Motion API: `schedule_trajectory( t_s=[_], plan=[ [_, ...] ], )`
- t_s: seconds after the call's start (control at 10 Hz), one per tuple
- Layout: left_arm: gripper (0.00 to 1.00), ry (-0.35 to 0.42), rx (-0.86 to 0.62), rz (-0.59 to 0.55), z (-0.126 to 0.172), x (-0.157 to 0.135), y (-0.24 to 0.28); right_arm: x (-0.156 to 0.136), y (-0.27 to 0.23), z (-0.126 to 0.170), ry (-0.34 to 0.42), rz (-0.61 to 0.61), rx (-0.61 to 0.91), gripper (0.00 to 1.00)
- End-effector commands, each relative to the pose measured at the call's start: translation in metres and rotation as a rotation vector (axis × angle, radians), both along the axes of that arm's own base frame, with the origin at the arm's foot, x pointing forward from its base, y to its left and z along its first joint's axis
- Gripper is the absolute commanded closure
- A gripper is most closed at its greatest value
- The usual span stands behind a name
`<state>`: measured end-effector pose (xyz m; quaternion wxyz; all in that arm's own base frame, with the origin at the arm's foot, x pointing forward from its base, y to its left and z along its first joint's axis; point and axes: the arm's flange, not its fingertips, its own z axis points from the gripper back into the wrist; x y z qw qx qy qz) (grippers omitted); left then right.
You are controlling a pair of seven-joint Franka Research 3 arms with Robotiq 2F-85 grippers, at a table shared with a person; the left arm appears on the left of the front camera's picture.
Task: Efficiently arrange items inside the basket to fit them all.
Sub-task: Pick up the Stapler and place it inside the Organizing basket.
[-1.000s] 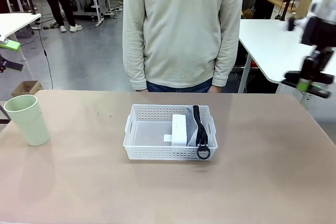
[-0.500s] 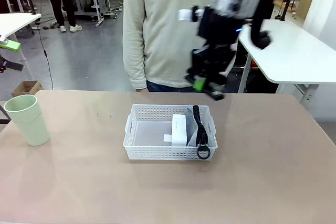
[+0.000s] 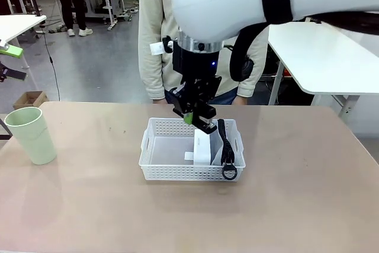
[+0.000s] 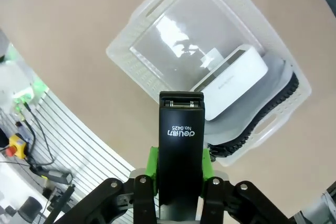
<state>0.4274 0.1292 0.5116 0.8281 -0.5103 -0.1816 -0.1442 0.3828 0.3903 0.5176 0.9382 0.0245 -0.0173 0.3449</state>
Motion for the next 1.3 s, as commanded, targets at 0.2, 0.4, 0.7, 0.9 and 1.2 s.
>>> schedule_trajectory(
  t_s=[0.2, 0.4, 0.7, 0.9, 1.2],
  plan=[
    [0.0, -0.005, 0.006, -0.01, 0.002, -0.003, 0.001, -0.001, 0.012, -0.007, -0.047, 0.098, -0.08, 0.63],
    [0.0, -0.005, 0.006, -0.01, 0.002, -0.003, 0.001, 0.031, 0.015, -0.041, -0.016, 0.26, 0.004, 0.63],
    [0.0, -0.005, 0.006, -0.01, 0.002, -0.003, 0.001, 0.048, 0.022, -0.096, -0.037, 0.32, 0.055, 0.63],
    [0.0, -0.005, 0.006, -0.01, 0.002, -0.003, 0.001, 0.063, 0.027, -0.122, -0.025, 0.281, 0.155, 0.63],
    [0.0, -0.005, 0.006, -0.01, 0.002, -0.003, 0.001, 0.082, 0.038, -0.146, -0.026, 0.199, 0.174, 0.63]
  ],
)
